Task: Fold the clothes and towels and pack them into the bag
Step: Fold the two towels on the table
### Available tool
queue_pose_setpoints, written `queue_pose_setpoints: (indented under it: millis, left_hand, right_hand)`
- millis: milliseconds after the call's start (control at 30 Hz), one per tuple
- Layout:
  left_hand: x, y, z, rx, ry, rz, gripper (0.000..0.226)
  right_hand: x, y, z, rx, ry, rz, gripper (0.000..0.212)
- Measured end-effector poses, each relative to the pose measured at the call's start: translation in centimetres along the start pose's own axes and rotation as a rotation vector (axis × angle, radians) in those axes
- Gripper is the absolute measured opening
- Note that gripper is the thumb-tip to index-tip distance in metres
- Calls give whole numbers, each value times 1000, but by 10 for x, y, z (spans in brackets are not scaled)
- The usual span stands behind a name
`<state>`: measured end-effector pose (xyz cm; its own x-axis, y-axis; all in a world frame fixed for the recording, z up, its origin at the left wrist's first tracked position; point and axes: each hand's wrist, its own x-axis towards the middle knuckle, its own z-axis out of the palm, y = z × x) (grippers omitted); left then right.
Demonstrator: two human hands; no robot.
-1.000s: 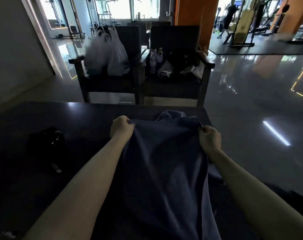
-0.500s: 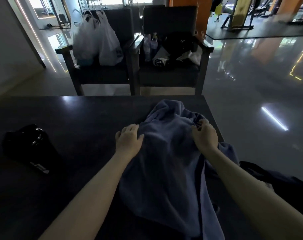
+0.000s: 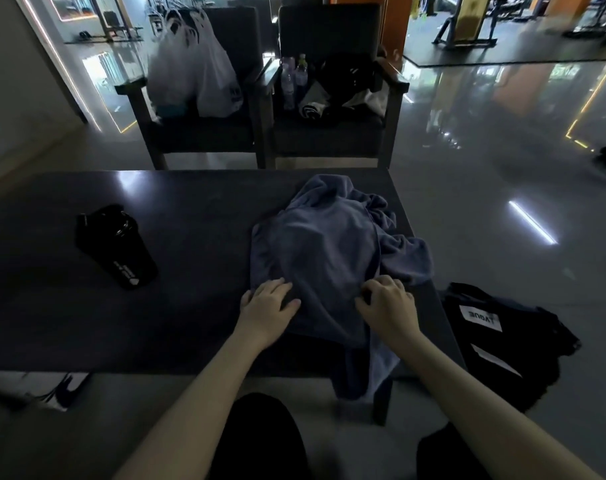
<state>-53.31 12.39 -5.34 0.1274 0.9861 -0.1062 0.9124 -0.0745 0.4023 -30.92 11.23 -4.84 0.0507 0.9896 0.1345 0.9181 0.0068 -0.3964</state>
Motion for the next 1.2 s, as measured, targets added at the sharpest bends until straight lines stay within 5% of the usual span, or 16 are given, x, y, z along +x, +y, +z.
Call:
queue_pose_setpoints:
  millis: [333,700,833,967,1100,1200]
  left_hand:
    - [-27,6,9,118,-255,100,74]
    - [-25,21,18,79,-88,43,44]
    - [-24,24,19,78,-67,23,42]
    - [-21,27,16,76,-84,-5,40]
    - [-19,28,12,77,-118,-11,40]
    - [-19,27,10,64,-133,-9,40]
  right_hand:
    - [-52,-2,-1,-55,-138,167,25]
    - [-62,20,-8,-19,-7,173,28]
    - [-82,6,-9,-7,233,-120,21]
    - [-107,2,8,-160,55,-517,37]
    - [-112,7,23,-321,-40,-555,41]
    - [-111,12,22,-230,88,-607,12]
